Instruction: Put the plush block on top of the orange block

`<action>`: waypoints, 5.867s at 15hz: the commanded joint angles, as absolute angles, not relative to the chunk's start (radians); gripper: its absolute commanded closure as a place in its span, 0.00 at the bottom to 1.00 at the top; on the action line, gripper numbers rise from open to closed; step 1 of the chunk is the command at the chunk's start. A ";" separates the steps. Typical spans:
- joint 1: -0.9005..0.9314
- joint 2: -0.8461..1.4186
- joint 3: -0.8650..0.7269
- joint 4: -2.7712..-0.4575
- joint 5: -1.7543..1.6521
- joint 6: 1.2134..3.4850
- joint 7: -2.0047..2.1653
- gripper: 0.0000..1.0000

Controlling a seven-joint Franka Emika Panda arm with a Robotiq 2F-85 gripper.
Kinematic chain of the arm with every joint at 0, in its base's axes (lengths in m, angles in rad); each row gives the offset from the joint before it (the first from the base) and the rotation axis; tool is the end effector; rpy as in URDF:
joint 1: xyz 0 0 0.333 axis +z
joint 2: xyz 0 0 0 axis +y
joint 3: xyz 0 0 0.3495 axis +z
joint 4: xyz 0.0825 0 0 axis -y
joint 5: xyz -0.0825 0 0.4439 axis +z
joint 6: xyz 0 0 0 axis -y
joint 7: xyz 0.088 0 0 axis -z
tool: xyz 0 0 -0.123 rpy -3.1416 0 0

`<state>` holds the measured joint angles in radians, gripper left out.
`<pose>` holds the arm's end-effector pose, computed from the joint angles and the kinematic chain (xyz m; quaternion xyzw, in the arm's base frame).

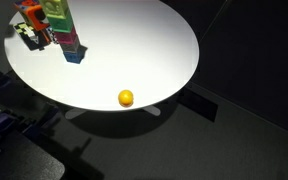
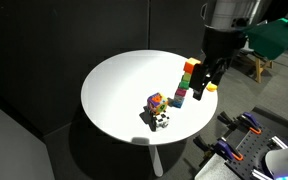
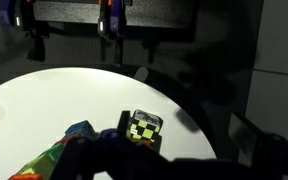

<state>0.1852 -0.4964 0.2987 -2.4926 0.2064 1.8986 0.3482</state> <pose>0.3668 0.2127 0.4308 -0.9981 -0.0079 0.0605 0.0021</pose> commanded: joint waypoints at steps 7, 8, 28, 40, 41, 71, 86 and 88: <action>0.137 -0.331 0.262 -2.405 0.184 2.001 0.351 0.00; 0.133 -0.308 0.259 -2.396 0.180 2.030 0.350 0.00; 0.147 -0.129 0.226 -2.335 0.055 2.233 0.351 0.00; 0.128 0.002 0.170 -2.370 0.017 2.511 0.344 0.00; 0.130 0.029 0.166 -2.364 0.009 2.531 0.342 0.00; 0.285 0.356 0.037 -2.206 -0.109 2.486 0.483 0.00; 0.296 0.431 0.024 -2.149 -0.155 2.506 0.460 0.00; 0.295 0.445 0.025 -2.140 -0.149 2.503 0.454 0.00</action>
<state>0.2822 0.4188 0.0392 -2.1727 -0.1300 2.5113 0.4490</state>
